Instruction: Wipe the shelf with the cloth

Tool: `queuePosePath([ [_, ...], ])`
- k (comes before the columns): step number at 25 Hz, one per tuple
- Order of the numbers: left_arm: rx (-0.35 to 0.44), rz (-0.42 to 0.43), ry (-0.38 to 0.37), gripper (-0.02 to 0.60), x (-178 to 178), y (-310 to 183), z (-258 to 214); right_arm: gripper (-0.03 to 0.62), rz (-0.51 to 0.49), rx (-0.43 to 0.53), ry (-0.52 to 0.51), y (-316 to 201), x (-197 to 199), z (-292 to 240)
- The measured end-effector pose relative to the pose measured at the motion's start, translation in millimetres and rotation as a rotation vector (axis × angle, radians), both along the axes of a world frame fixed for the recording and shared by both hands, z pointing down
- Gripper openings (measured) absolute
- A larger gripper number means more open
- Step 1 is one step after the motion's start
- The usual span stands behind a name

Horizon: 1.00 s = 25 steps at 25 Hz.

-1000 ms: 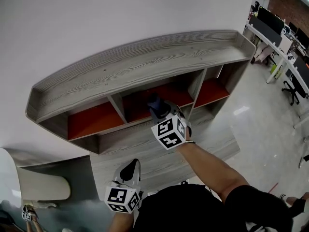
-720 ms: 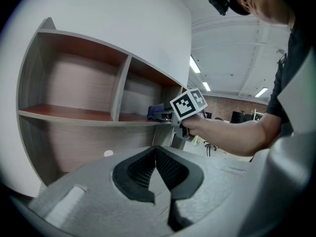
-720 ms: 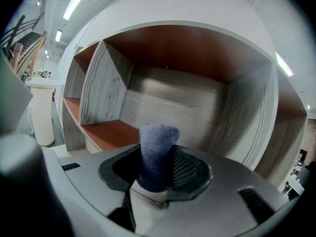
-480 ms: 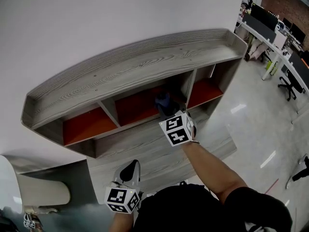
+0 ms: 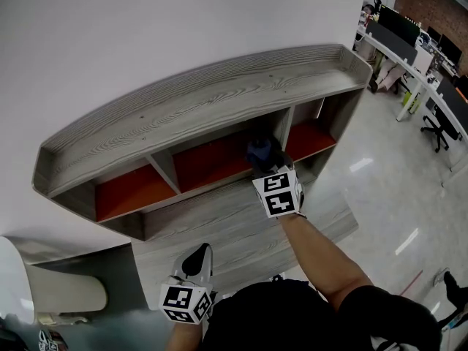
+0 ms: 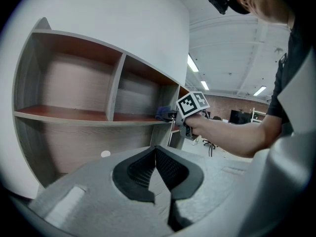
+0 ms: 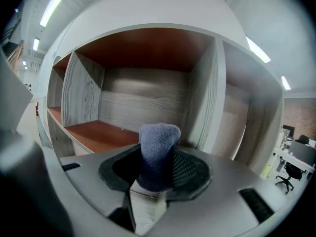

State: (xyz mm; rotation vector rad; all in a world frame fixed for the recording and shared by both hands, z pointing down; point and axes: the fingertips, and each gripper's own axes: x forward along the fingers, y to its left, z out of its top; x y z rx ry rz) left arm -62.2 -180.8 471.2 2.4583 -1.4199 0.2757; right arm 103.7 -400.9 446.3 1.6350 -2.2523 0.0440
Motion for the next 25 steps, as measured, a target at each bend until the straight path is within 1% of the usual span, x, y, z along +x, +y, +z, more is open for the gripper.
queuePosePath([
  [5,0.000,0.002,-0.001,0.011,0,2,0,0.158,0.036,-0.003,-0.053,-2,10,3],
  [10,-0.002,-0.001,-0.003,0.009,-2,3,0,0.158,0.055,-0.011,-0.088,-3,16,4],
  [14,0.000,0.001,-0.004,0.009,-3,3,0,0.158,0.067,-0.023,-0.136,-4,18,4],
  [25,0.008,0.010,-0.010,0.011,-3,7,-4,0.156,0.095,-0.073,-0.414,-2,22,1],
])
